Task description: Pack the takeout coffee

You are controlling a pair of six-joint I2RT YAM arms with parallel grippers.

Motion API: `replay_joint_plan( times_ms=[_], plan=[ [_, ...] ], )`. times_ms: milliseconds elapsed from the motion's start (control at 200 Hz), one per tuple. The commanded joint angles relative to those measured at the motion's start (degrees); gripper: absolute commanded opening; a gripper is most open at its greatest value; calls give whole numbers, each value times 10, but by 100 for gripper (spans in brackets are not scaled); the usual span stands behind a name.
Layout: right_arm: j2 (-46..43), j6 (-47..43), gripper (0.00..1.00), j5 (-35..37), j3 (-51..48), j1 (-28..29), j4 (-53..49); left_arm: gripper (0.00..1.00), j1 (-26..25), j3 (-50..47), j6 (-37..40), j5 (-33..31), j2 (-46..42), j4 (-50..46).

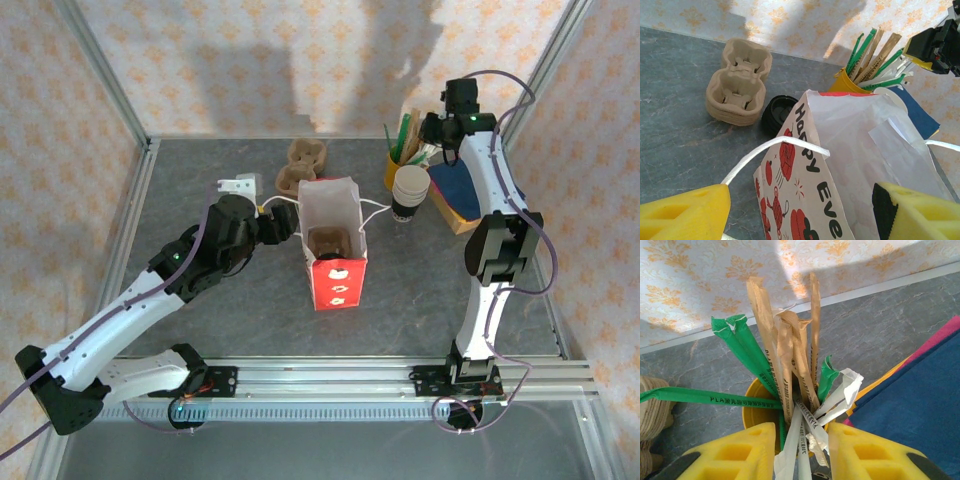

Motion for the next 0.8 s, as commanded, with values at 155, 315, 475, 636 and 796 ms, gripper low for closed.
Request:
replay_joint_plan(
  times_ms=[155, 315, 475, 636, 796],
  plan=[
    [7, -2, 26, -6, 18, -1, -13, 77, 7, -4, 17, 8, -5, 15],
    [15, -3, 24, 3, 22, -1, -21, 77, 7, -8, 14, 7, -8, 16],
    [20, -4, 20, 10, 28, -1, -24, 77, 8, -12, 16, 17, -8, 19],
    [10, -10, 12, 14, 32, -1, -27, 77, 8, -8, 17, 20, -4, 17],
    [-24, -15, 6, 19, 32, -1, -31, 77, 8, -9, 16, 21, -6, 19]
  ],
)
